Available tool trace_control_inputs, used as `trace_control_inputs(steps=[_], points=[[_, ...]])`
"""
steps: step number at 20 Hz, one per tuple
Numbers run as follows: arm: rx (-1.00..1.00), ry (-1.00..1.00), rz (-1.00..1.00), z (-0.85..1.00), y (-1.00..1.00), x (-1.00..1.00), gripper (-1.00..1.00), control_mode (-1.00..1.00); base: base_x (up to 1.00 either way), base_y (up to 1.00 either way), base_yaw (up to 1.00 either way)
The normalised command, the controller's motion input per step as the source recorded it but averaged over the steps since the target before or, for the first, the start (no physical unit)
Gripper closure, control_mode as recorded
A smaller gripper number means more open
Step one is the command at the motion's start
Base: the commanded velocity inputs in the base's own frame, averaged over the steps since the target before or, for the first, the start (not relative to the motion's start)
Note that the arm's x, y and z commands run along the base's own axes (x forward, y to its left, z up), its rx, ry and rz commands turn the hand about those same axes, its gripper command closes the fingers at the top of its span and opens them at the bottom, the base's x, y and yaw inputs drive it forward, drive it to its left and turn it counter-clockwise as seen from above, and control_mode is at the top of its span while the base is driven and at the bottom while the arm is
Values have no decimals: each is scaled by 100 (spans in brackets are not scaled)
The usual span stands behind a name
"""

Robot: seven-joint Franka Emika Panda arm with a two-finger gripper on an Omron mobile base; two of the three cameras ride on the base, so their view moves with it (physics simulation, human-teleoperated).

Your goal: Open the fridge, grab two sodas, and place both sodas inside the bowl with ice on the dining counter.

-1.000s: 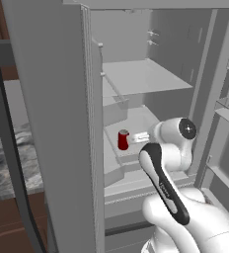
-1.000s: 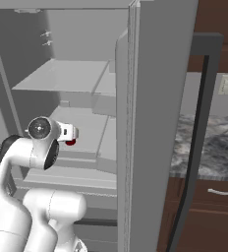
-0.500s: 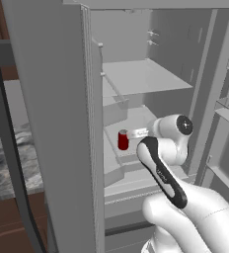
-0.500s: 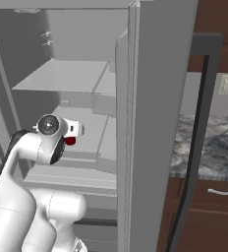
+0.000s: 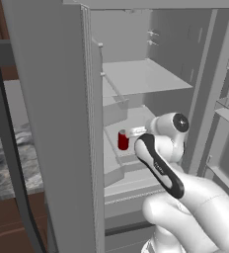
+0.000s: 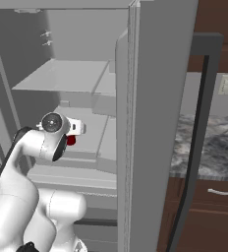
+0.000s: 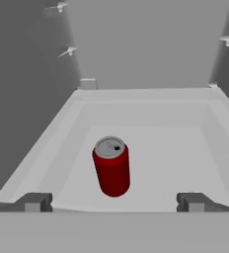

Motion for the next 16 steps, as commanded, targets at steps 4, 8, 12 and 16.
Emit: trace_control_inputs(steps=[4, 8, 12, 16], points=[[0, 0, 0, -20, 0, 12, -100, -100, 0, 0, 0], [0, 0, 0, -17, 3, 14, -100, -100, 0, 0, 0], [0, 0, 0, -11, 21, 30, -100, -100, 0, 0, 0], [0, 0, 0, -14, 13, 32, -100, -100, 0, 0, 0]])
